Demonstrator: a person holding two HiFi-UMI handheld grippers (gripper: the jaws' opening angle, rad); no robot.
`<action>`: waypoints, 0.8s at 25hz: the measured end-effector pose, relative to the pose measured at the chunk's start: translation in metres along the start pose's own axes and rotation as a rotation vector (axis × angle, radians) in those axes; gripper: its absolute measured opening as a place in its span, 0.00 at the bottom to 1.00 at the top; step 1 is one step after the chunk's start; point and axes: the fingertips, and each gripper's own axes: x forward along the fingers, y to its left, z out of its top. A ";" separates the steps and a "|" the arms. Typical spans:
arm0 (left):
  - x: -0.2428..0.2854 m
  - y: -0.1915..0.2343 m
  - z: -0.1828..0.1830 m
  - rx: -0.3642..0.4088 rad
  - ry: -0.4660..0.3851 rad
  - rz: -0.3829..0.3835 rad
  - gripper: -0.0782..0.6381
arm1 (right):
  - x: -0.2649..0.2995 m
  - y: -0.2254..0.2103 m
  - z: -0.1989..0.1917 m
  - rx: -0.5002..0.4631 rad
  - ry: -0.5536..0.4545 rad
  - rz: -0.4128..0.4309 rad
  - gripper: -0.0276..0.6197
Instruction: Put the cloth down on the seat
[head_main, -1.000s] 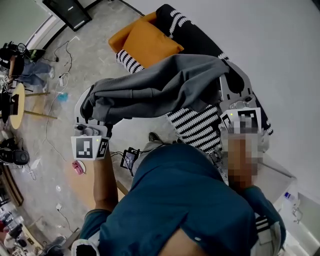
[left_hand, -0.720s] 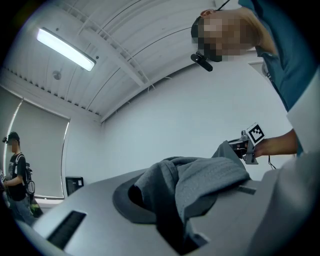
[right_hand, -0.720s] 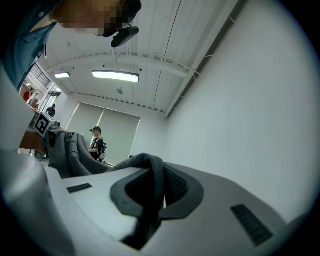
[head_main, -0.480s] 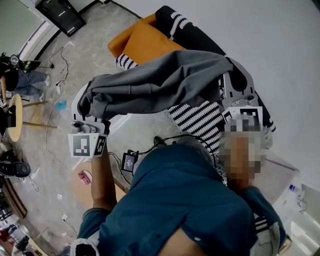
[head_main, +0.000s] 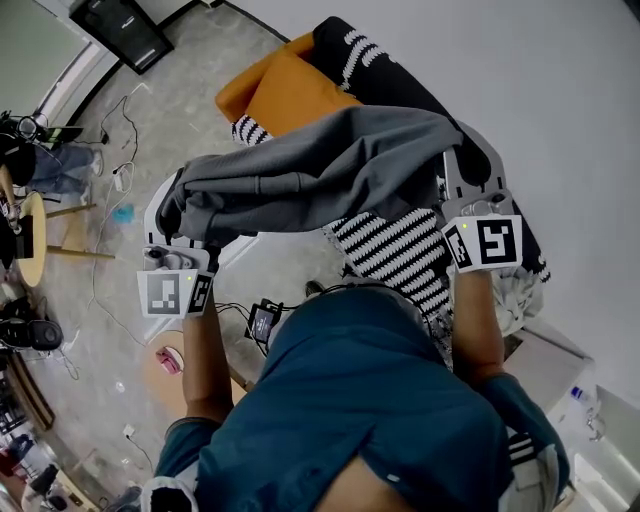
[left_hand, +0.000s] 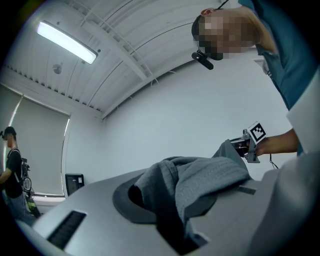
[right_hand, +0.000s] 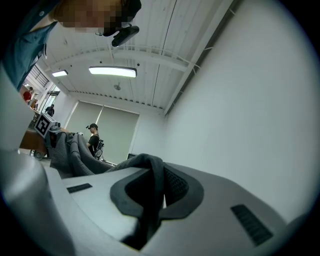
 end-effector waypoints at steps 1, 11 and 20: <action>0.001 -0.001 0.003 0.004 0.003 0.002 0.23 | 0.000 -0.001 0.003 0.000 -0.005 0.004 0.08; 0.056 -0.016 -0.015 0.020 0.009 0.062 0.23 | 0.024 -0.049 -0.026 0.029 -0.021 0.050 0.08; 0.100 0.004 -0.033 0.020 0.028 0.050 0.23 | 0.064 -0.068 -0.045 0.024 -0.021 0.033 0.08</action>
